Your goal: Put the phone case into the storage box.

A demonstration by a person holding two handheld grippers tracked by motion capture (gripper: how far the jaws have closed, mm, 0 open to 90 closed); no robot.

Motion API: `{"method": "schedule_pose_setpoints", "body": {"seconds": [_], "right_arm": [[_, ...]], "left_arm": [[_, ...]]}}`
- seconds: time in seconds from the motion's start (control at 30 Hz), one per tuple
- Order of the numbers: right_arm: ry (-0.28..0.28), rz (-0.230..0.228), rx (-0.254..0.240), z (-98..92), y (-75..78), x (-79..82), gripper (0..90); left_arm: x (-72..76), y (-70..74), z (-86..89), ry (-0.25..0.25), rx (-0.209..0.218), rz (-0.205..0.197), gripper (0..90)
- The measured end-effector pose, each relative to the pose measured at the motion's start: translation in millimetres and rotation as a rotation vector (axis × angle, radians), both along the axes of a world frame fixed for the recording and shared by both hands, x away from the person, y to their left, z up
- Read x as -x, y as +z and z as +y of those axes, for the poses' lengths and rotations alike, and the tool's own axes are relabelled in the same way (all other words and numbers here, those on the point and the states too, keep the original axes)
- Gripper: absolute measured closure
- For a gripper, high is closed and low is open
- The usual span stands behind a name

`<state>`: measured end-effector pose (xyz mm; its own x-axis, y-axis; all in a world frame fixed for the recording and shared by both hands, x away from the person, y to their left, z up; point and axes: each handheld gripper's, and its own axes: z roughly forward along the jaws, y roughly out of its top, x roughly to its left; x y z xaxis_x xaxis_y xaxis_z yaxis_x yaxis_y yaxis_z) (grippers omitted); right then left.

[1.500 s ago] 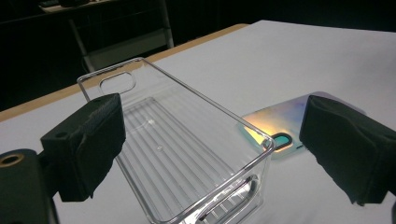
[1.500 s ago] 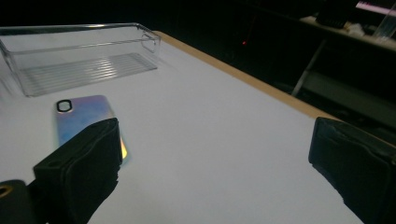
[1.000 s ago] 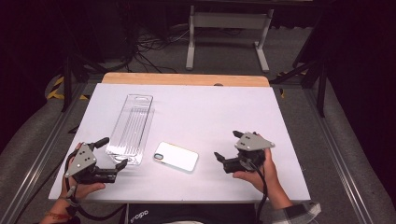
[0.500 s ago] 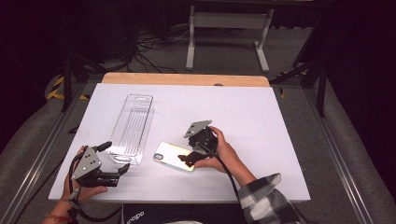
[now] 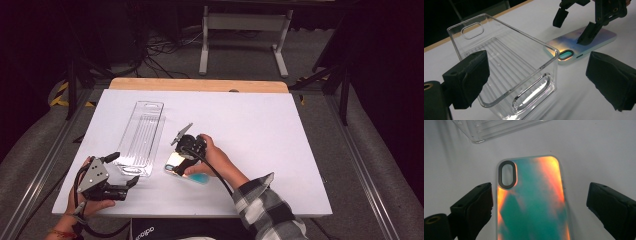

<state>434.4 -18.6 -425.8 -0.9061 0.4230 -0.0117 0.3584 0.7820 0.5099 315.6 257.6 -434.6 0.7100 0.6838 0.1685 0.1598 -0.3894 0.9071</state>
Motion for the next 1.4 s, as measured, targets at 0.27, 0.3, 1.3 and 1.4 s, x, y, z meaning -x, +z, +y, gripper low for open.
{"method": "schedule_pose_setpoints", "body": {"seconds": [0.27, 0.3, 1.3, 1.4], "right_arm": [[0.023, 0.003, 0.049, 20.5, -14.8, -5.8, 7.5], [0.030, 0.017, 0.055, 22.1, -16.8, -6.9, 7.5], [-0.021, -0.112, -0.051, 4.0, 8.9, 2.8, 17.5], [-0.049, -0.146, -0.108, -8.7, 17.6, 4.3, 17.5]], "left_arm": [[-1.5, -0.7, -2.1, -0.003, -0.002, 0.005, 5.9], [-1.4, -0.3, -2.9, -0.005, -0.005, 0.007, 5.8], [-2.5, 1.5, -7.1, -0.017, -0.001, 0.013, 6.3], [-2.8, 3.6, -9.8, -0.018, 0.002, 0.011, 6.6]]}}
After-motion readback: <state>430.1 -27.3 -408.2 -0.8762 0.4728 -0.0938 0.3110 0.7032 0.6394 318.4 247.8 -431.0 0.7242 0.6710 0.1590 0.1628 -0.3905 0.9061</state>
